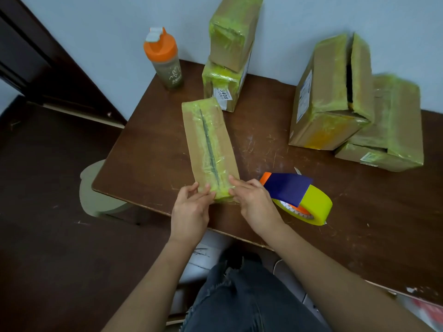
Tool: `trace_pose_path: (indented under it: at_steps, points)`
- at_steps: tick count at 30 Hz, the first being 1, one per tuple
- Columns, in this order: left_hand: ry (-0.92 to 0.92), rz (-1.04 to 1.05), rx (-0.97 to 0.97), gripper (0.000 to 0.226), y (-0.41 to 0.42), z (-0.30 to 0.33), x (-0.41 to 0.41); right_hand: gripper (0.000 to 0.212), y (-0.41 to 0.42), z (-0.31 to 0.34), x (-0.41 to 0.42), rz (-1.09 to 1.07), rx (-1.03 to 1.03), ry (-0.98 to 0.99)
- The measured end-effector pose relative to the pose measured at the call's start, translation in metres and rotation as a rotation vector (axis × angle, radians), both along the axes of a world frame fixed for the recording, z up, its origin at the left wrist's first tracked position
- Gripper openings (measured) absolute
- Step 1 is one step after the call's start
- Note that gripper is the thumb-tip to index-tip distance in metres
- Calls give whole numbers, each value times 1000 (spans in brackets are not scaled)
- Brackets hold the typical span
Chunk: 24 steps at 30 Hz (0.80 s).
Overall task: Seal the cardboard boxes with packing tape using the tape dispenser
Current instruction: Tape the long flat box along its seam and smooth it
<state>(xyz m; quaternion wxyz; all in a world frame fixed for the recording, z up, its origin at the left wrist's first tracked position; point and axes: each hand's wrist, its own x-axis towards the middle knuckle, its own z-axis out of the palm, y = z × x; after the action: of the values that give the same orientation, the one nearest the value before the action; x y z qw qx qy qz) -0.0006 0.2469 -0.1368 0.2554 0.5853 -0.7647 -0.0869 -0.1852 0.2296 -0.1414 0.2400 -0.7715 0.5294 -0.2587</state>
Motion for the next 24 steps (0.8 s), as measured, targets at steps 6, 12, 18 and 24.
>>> trace_pose_path:
  at_steps: [6, 12, 18, 24]
  points:
    - [-18, -15, 7, 35, -3, -1, 0, 32, 0, -1, -1, 9, 9, 16]
    - [-36, -156, 141, 55, -4, 6, 19, 56, -7, 17, -17, 100, 141, 76]
    - [-44, -324, 273, 71, -14, 23, 43, 67, -20, 23, -31, 201, 316, 49]
    - [40, -277, 220, 45, -24, 11, 36, 54, -16, 7, -28, 205, 162, 63]
